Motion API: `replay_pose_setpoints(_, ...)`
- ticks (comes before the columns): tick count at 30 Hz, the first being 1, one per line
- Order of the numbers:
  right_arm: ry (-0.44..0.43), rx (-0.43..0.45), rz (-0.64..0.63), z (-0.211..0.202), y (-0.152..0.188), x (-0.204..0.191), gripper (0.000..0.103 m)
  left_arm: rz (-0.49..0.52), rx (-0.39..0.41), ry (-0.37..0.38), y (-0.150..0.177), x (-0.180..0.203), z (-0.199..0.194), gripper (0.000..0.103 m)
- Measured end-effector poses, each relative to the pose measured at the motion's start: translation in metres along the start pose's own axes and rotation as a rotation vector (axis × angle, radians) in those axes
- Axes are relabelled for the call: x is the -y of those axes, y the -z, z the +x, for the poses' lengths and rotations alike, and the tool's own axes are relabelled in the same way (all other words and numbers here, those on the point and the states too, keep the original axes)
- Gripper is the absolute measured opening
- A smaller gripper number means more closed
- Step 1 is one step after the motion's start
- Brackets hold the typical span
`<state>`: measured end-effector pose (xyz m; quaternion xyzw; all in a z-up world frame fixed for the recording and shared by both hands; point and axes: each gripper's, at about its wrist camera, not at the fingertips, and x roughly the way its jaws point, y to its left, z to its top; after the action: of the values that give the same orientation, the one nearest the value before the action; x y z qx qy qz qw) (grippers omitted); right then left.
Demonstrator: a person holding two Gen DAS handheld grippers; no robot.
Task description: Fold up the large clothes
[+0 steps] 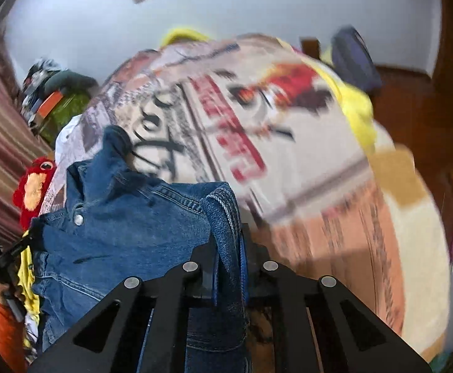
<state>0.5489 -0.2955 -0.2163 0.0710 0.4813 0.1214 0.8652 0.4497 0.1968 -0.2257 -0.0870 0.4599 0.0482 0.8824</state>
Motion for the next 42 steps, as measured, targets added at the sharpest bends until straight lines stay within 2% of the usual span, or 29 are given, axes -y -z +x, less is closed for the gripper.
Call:
replay_pose_setpoints(5, 0.038, 0.060, -0.067, 0.004, -0.021, -0.028, 0.008, 0.028, 0.033, -0.054, -0.013, 0.002, -0.002, 0.016)
replay_pose_setpoints(8, 0.065, 0.057, -0.073, 0.020, -0.028, -0.033, 0.008, 0.012, 0.030, -0.071, -0.017, -0.004, 0.004, 0.016)
replay_pose_setpoints(14, 0.104, -0.023, -0.049, 0.066, -0.021, -0.018, 0.008, -0.063, -0.058, -0.029, -0.011, -0.026, 0.039, 0.018)
replay_pose_setpoints(17, 0.105, -0.031, -0.055, 0.078, -0.013, -0.011, 0.008, -0.066, -0.084, -0.038, -0.003, -0.029, 0.056, 0.025)
replay_pose_setpoints(19, 0.121, -0.017, -0.078, 0.079, -0.011, -0.012, 0.008, -0.056, -0.092, -0.047, 0.001, -0.029, 0.062, 0.030)
replay_pose_setpoints(22, 0.143, -0.005, -0.154, 0.079, -0.006, -0.017, 0.009, -0.023, -0.082, -0.056, 0.008, -0.026, 0.065, 0.031)
replay_pose_setpoints(28, 0.247, 0.014, -0.313, 0.075, 0.007, -0.037, 0.009, 0.008, -0.093, -0.069, 0.013, -0.023, 0.061, 0.033)
replay_pose_setpoints(37, 0.319, -0.008, -0.334, 0.064, 0.014, -0.042, 0.010, 0.002, -0.109, -0.085, 0.023, -0.027, 0.041, 0.042)
replay_pose_setpoints(39, 0.340, -0.011, -0.343, 0.062, 0.017, -0.043, 0.015, 0.012, -0.116, -0.090, 0.026, -0.027, 0.036, 0.044)
replay_pose_setpoints(40, 0.364, -0.005, -0.352, 0.061, 0.018, -0.044, 0.031, 0.013, -0.116, -0.097, 0.027, -0.028, 0.033, 0.047)
replay_pose_setpoints(41, 0.426, 0.014, -0.358, 0.059, 0.020, -0.043, 0.057, 0.011, -0.111, -0.102, 0.029, -0.029, 0.027, 0.048)
replay_pose_setpoints(42, 0.472, 0.030, -0.360, 0.057, 0.021, -0.043, 0.070, 0.009, -0.106, -0.101, 0.029, -0.029, 0.024, 0.050)
